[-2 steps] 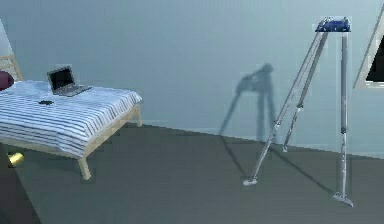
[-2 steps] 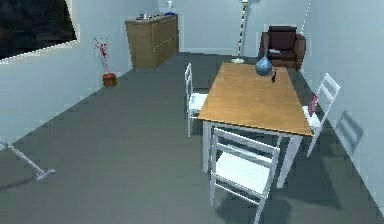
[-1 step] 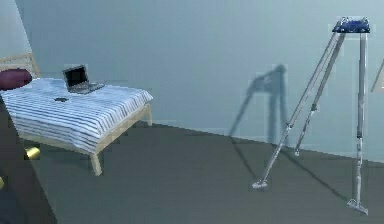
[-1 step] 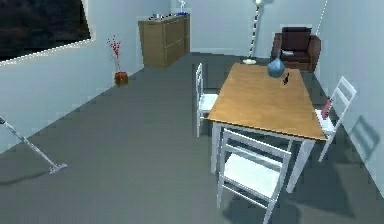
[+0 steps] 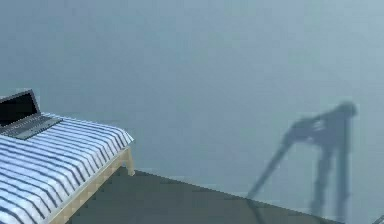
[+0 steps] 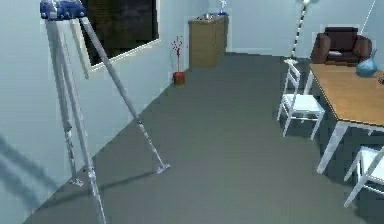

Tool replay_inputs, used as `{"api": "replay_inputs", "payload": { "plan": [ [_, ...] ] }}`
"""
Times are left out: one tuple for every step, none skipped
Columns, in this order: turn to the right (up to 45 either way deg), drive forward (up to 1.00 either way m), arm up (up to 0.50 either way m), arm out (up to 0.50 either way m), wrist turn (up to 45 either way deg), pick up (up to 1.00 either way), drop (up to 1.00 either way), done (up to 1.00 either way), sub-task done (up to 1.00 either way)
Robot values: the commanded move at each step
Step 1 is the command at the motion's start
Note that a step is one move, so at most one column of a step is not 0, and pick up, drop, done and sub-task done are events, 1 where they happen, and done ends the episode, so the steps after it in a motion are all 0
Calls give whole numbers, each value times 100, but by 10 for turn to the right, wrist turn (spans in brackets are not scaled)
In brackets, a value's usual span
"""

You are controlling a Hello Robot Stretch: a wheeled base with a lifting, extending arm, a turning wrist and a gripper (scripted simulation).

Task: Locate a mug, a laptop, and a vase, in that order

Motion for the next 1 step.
{"api": "replay_inputs", "payload": {
  "plan": [
    [0,25,0,0,0,0,0,0,0]
  ]
}}
